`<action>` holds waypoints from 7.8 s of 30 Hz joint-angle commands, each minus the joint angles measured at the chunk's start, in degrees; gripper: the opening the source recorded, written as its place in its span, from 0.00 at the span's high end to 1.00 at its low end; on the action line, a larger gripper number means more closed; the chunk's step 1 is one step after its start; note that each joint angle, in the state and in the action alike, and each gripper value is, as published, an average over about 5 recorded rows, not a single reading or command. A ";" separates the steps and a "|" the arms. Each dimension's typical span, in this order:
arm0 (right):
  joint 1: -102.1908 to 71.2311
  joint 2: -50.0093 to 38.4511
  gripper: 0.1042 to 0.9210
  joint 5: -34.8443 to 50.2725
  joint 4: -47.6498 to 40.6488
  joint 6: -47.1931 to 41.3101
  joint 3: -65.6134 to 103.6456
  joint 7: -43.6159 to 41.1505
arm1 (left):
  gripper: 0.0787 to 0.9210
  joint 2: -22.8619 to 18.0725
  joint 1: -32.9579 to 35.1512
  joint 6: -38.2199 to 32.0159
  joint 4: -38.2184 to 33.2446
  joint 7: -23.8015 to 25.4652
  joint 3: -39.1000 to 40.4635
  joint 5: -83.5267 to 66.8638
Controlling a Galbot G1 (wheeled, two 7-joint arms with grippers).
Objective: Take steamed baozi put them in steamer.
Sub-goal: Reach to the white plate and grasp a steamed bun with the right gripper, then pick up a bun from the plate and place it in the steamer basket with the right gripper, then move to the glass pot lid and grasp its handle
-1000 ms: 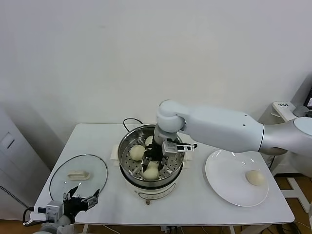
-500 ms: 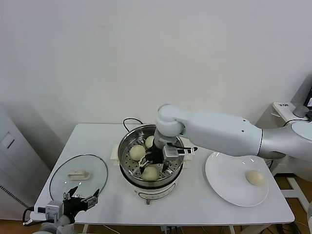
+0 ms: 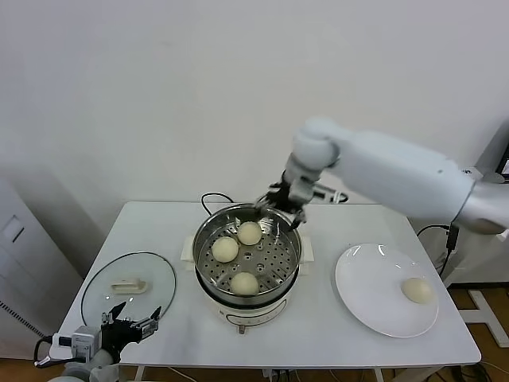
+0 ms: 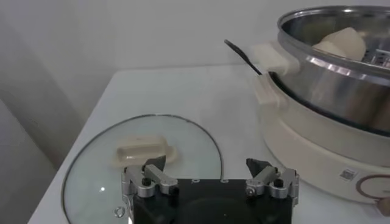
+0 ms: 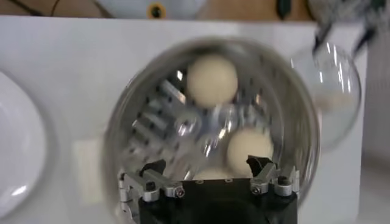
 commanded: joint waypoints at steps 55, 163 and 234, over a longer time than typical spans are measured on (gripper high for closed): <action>-39.15 -21.34 0.12 -13.67 -23.06 -12.35 27.53 4.08 | 0.12 -0.33 0.15 0.60 -1.73 -0.42 0.27 -0.42; 3.97 4.54 0.58 53.15 9.54 -61.79 -27.57 35.94 | 0.12 -0.98 -0.66 1.36 -1.34 -2.07 1.04 -0.16; -107.55 6.11 0.12 31.78 19.56 -22.55 103.42 59.22 | 0.12 -3.82 -1.33 -4.78 -2.85 2.57 -3.32 9.37</action>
